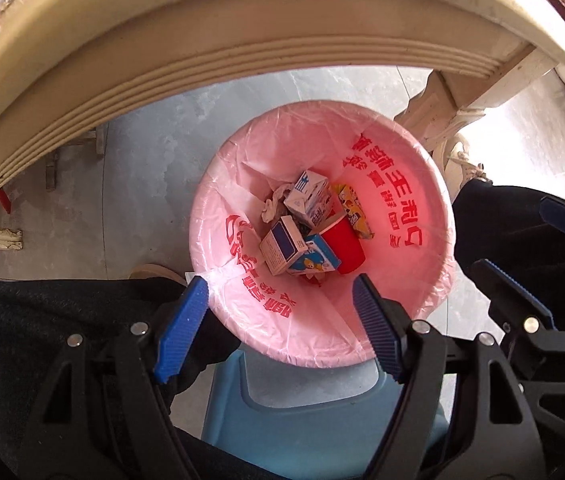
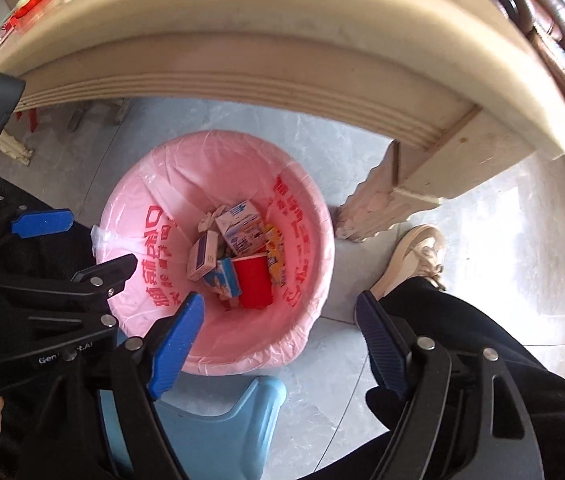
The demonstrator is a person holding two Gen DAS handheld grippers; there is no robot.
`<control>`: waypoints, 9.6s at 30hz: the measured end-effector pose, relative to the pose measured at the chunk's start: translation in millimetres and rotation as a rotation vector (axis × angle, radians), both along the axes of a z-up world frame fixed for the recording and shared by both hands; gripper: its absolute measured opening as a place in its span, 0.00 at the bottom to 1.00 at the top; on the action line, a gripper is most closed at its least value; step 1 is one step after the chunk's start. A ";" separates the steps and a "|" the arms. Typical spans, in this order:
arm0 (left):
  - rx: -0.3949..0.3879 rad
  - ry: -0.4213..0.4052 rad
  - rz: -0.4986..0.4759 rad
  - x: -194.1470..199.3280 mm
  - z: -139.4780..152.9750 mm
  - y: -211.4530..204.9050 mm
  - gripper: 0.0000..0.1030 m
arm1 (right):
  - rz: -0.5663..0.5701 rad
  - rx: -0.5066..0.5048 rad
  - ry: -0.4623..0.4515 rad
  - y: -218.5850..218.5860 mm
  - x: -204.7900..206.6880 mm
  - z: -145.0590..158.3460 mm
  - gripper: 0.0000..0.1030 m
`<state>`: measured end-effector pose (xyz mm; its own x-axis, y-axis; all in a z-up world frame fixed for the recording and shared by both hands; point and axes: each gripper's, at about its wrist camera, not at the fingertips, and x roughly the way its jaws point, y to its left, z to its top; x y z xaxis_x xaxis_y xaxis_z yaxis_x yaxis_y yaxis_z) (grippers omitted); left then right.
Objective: Collect trash
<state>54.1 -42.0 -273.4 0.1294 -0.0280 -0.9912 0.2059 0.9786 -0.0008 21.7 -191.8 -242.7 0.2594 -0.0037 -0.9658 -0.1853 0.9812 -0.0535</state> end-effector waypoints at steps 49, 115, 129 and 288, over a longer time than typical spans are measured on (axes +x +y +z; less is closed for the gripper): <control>-0.076 -0.827 0.202 -141.3 316.4 11.0 0.94 | -0.341 -0.008 -0.859 -22.6 -163.6 307.0 0.93; -0.056 -0.823 0.229 -140.8 316.0 12.4 0.94 | -0.313 -0.033 -0.870 -22.7 -161.4 312.9 0.93; -0.045 -0.824 0.228 -142.2 316.7 8.3 0.94 | -0.310 -0.036 -0.874 -22.8 -161.0 313.0 0.93; -0.046 -0.683 0.212 -81.1 262.6 32.0 0.94 | -0.283 -0.030 -0.693 -8.1 -93.8 254.0 0.93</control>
<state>-26.9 -10.0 -10.8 0.7280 0.0266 -0.6850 -0.0193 0.9996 0.0183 -72.1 -199.9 11.4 0.7934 -0.1841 -0.5801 0.1600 0.9827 -0.0931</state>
